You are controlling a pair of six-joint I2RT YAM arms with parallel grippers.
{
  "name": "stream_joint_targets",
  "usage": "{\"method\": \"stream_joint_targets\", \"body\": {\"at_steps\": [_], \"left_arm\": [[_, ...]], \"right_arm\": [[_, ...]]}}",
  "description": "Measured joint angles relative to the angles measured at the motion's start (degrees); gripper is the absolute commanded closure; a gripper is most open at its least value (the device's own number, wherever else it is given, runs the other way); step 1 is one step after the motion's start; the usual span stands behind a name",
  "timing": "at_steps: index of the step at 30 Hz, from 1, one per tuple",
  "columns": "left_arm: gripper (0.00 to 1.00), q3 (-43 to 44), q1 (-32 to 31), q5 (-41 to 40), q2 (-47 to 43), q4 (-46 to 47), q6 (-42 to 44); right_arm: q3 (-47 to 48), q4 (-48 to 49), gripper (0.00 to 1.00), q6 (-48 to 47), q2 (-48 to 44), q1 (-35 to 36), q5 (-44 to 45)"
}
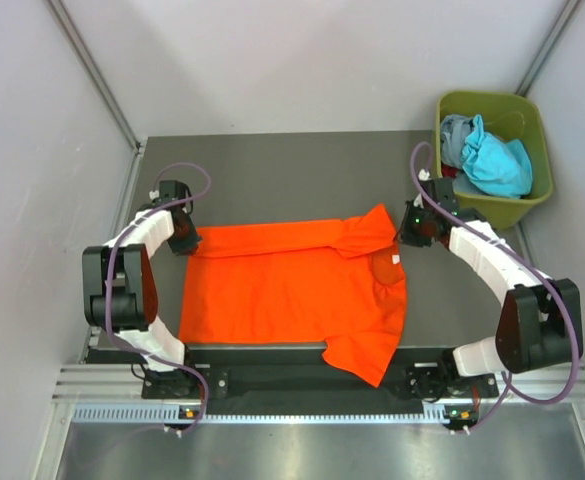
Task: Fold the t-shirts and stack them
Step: Fold the tshirt
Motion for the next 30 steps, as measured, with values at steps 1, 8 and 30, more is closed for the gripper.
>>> {"method": "stream_joint_targets", "body": {"at_steps": [1, 8, 30], "left_arm": [[1.0, 0.0, 0.0, 0.0, 0.1, 0.1, 0.2], [1.0, 0.0, 0.0, -0.3, 1.3, 0.7, 0.9], [1.0, 0.0, 0.1, -0.7, 2.5, 1.2, 1.2]], "right_arm": [[-0.5, 0.0, 1.0, 0.1, 0.0, 0.0, 0.0], [-4.3, 0.1, 1.0, 0.6, 0.0, 0.0, -0.2], [-20.1, 5.6, 1.0, 14.5, -7.4, 1.2, -2.0]]}}
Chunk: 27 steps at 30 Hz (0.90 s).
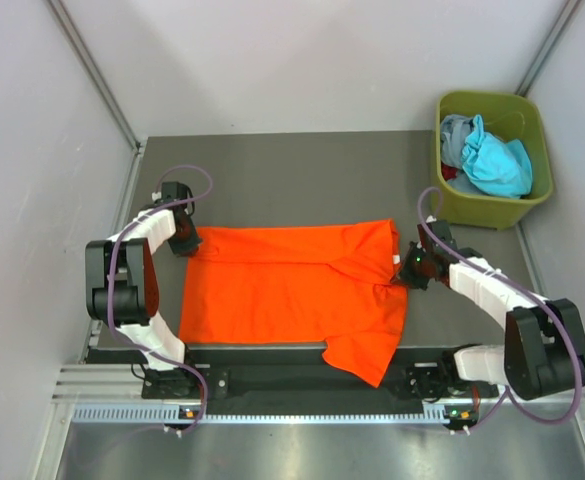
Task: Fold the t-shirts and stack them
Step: Fold the tshirt
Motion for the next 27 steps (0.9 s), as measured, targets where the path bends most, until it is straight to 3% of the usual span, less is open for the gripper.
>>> {"method": "stream_joint_targets", "body": {"at_steps": [4, 11, 12, 13, 17, 20, 27], "left_arm": [[1.0, -0.1, 0.0, -0.1, 0.0, 0.2, 0.0], [1.0, -0.4, 0.3, -0.2, 0.0, 0.7, -0.1], [0.96, -0.4, 0.3, -0.2, 0.0, 0.7, -0.1], [0.84, -0.4, 0.3, -0.2, 0.0, 0.6, -0.1], [0.56, -0.4, 0.6, -0.8, -0.9, -0.8, -0.3], [0.49, -0.5, 1.0, -0.9, -3.5, -2.2, -0.9], [0.38, 0.5, 1.2, -0.2, -7.4, -2.5, -0.2]], "right_arm": [[-1.5, 0.6, 0.99, 1.9, -1.2, 0.0, 0.0], [-1.9, 1.4, 0.67, 2.3, -1.7, 0.1, -0.4], [-1.9, 1.3, 0.62, 1.6, -1.4, 0.1, -0.5], [-1.6, 0.7, 0.58, 0.2, -1.1, 0.1, -0.4], [4.3, -3.9, 0.46, -7.0, 0.2, 0.2, 1.4], [11.2, -4.2, 0.4, -12.4, 1.6, 0.3, 2.8], [23.8, -2.6, 0.4, -19.0, 11.8, 0.3, 3.5]]}}
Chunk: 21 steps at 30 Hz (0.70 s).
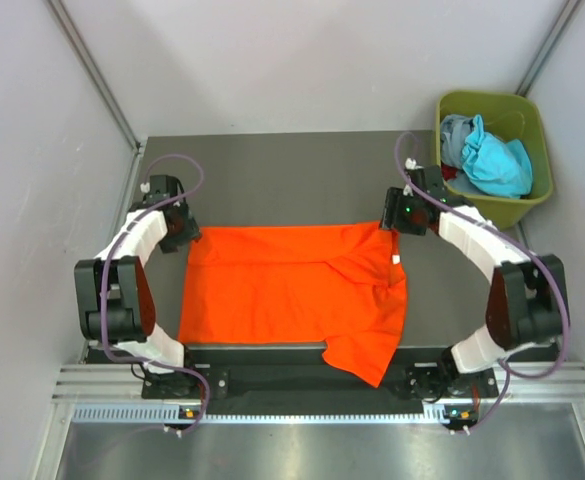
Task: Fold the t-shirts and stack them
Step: Fold the tshirt
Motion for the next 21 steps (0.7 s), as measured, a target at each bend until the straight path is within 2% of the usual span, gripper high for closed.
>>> {"method": "stream_joint_targets", "body": {"at_steps": [3, 7, 12, 17, 21], "left_arm": [[0.37, 2.4, 0.2, 1.5, 1.9, 0.1, 1.0], [0.36, 8.3, 0.4, 3.1, 8.7, 0.9, 2.9], [0.36, 10.2, 0.5, 4.6, 14.9, 1.0, 5.0], [0.37, 10.6, 0.5, 5.2, 16.5, 1.0, 6.7], [0.4, 11.9, 0.6, 6.7, 17.7, 1.4, 7.6]], "right_arm": [[3.9, -0.3, 0.43, -1.5, 6.2, 0.0, 0.1], [7.6, -1.4, 0.48, -3.1, 11.8, 0.0, 0.3], [10.0, -1.9, 0.51, -3.8, 15.3, 0.0, 0.7], [10.3, -1.9, 0.57, -4.0, 17.8, -0.4, 0.6], [11.2, -1.9, 0.58, -4.0, 20.0, -0.8, 0.2]]}}
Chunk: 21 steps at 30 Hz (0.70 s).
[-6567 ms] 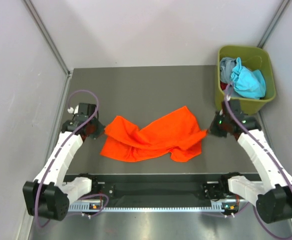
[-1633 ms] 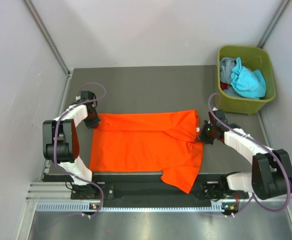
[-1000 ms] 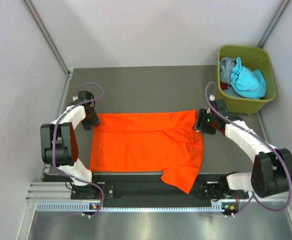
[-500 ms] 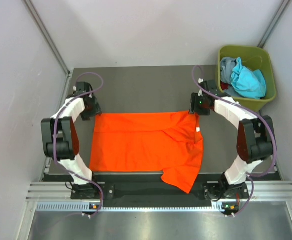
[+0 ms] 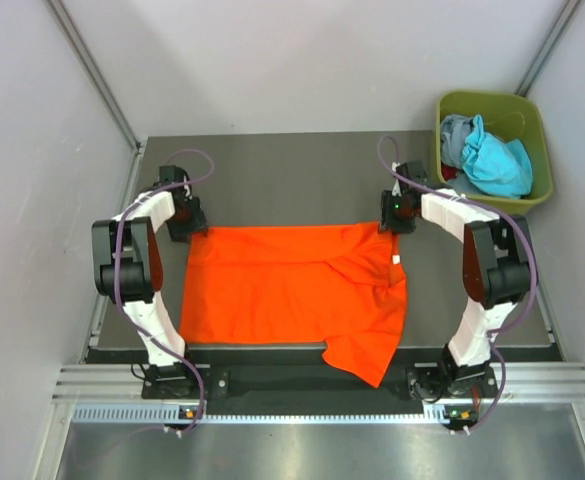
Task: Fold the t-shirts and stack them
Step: Fold the tshirt
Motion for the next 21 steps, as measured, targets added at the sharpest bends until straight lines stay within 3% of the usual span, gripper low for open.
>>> {"method": "stream_joint_targets", "body": {"at_steps": [8, 12, 13, 14, 15, 16, 17, 21], "left_arm": [[0.47, 1.7, 0.0, 3.5, 1.7, 1.8, 0.1], [0.67, 2.4, 0.1, 4.1, 2.4, 2.4, -0.2], [0.79, 2.6, 0.1, 4.2, 2.6, 2.5, -0.3], [0.85, 2.6, 0.1, 4.4, 2.8, 2.8, -0.4], [1.0, 2.7, 0.2, 4.5, 2.9, 2.9, -0.2], [1.0, 2.7, 0.2, 4.7, 2.9, 3.1, -0.3], [1.0, 2.7, 0.3, 4.8, 3.0, 3.1, -0.3], [1.0, 3.7, 0.9, 4.7, 3.8, 3.3, -1.4]], "right_arm": [[0.8, 0.0, 0.58, -0.4, 1.5, -1.7, -0.9], [3.0, 0.2, 0.62, -0.7, 3.3, -2.4, -1.5], [3.6, 0.1, 0.65, -0.8, 3.8, -2.4, -1.7], [3.9, 0.1, 0.67, -0.9, 4.1, -2.5, -2.0], [4.5, 0.1, 0.74, -0.9, 4.6, -2.5, -2.4], [4.7, 0.1, 0.74, -0.9, 4.7, -2.6, -2.6], [5.0, 0.1, 0.84, -0.7, 4.9, -2.6, -2.7], [5.4, 0.2, 0.97, -0.4, 5.4, -2.6, -2.6]]}}
